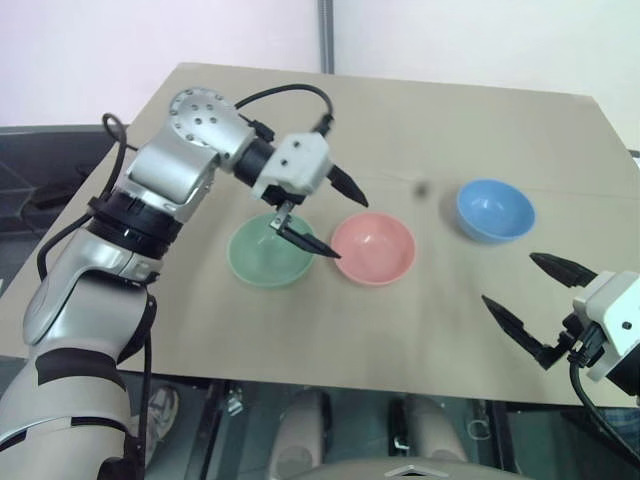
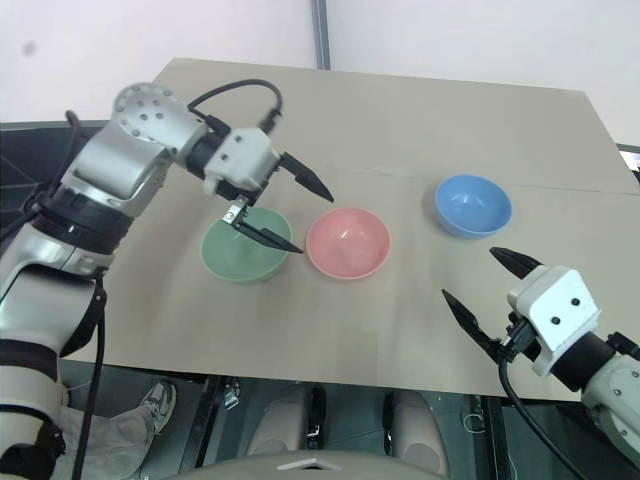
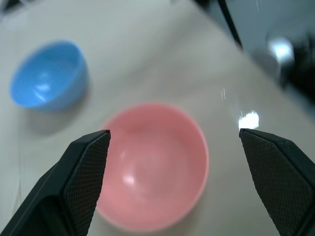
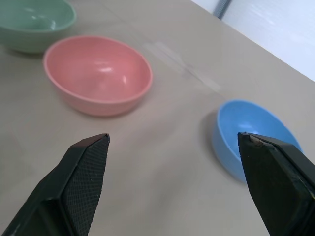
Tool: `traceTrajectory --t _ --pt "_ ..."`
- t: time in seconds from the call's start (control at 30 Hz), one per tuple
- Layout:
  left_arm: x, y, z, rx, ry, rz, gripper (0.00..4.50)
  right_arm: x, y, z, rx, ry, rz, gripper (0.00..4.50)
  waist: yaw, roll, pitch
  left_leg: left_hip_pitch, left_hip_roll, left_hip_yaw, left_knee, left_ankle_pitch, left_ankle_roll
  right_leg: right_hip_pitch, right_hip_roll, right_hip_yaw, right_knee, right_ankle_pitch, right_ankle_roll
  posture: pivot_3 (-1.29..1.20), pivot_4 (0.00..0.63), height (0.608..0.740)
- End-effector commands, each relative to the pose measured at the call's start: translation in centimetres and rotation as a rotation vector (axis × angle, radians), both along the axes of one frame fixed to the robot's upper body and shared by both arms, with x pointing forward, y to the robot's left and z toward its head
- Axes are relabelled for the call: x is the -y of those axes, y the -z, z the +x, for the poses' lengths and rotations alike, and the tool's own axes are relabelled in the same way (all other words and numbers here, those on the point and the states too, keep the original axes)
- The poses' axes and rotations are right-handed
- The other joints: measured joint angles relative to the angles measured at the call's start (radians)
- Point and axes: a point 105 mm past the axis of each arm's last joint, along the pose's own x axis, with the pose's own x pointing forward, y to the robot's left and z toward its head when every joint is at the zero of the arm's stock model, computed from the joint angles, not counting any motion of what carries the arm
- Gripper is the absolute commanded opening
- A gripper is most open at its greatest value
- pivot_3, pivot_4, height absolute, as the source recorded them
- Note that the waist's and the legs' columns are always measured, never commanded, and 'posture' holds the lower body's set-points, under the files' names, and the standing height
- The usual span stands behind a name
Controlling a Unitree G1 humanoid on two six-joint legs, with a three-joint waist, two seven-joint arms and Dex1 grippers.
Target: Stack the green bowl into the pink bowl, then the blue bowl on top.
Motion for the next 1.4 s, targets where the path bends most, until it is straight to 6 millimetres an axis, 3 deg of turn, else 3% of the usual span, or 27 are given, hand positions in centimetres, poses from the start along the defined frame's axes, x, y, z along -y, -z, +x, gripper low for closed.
traceTrajectory --t 0.03,0.3,0.6,0.77,1.23,1.4 --pt "-1.2 -1.1 -0.9 0.025 -0.055 -0.032 4.45 -0.3 0.1 0.6 -0.010 -0.047 -0.004 4.50 -0.001 0.000 0.000 0.000 0.000 0.000 0.000 0.000 0.000 0.000 0.000 0.000 0.000 0.000 0.000 0.00 0.150 0.740" --pt "-4.4 0.3 -2.2 0.099 -0.165 0.059 4.45 -0.6 0.2 1.9 -0.025 -0.136 -0.009 4.50 0.001 0.000 0.000 0.000 0.000 0.001 -0.001 0.000 0.000 0.000 0.000 0.000 0.000 0.000 0.000 0.00 0.150 0.740" --pt "-10.1 5.5 -1.1 0.363 -0.306 0.495 4.45 -1.0 0.8 1.9 -0.057 -0.185 -0.010 4.50 0.003 0.000 0.000 0.000 0.000 0.005 -0.001 0.000 0.000 0.000 0.000 -0.002 0.000 0.000 -0.001 0.00 0.150 0.740" --pt "-10.8 7.0 0.0 0.439 -0.342 0.569 4.45 -1.8 0.8 1.0 -0.048 -0.250 -0.020 4.50 0.006 0.000 0.000 0.000 0.000 0.005 -0.001 0.000 0.000 0.000 0.000 -0.002 0.000 0.000 0.000 0.00 0.150 0.740" --pt "-10.0 8.2 -1.8 0.373 -0.268 0.551 4.45 -2.2 0.7 0.0 -0.033 -0.259 -0.020 4.50 0.002 0.000 0.000 0.000 0.000 0.005 -0.001 0.000 0.000 0.000 0.000 -0.002 0.000 0.000 0.000 0.00 0.150 0.740" --pt "-10.3 9.1 -1.5 0.375 -0.292 0.574 3.10 -2.1 0.8 0.0 -0.038 -0.255 -0.021 4.50 0.002 0.000 0.000 0.000 0.000 0.005 -0.001 0.000 0.000 0.000 0.000 -0.002 0.000 0.000 0.000 0.00 0.150 0.740"
